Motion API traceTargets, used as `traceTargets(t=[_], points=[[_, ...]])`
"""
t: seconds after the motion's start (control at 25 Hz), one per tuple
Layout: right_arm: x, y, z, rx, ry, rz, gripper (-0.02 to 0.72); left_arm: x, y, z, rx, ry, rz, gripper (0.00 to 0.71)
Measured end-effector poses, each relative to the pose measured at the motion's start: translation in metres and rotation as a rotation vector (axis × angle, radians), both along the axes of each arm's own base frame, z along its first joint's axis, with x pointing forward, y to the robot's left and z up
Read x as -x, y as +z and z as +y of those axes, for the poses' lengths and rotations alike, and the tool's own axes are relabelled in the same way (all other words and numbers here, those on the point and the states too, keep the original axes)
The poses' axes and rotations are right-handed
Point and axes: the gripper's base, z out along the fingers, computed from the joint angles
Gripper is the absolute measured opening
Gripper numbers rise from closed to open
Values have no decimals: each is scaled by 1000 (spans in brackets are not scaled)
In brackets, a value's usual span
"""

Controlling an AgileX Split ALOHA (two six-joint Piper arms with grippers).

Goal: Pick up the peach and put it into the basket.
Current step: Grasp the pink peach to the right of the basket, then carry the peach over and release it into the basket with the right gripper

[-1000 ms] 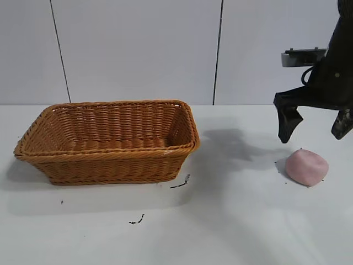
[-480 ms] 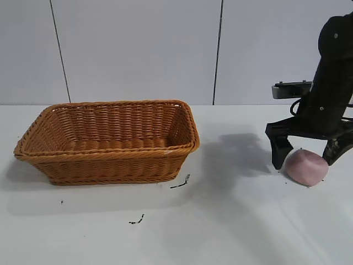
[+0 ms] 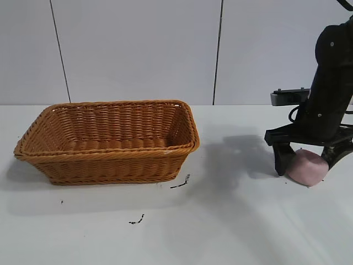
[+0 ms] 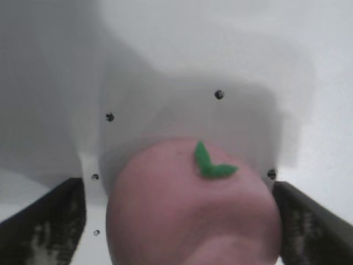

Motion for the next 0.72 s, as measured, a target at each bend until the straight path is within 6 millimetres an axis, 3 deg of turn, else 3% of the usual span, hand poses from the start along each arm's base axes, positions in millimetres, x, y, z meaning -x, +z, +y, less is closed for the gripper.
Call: traceTargets(t=[0.36, 0.56, 0.72], points=[[-32, 108, 9, -21, 9, -213, 37, 0, 0, 0, 0, 0, 0, 692], [-39, 145, 41, -45, 75, -313, 34, 0, 0, 0, 0, 0, 0, 692], [-37, 163, 84, -74, 167, -373, 34, 0, 0, 0, 0, 0, 0, 692]])
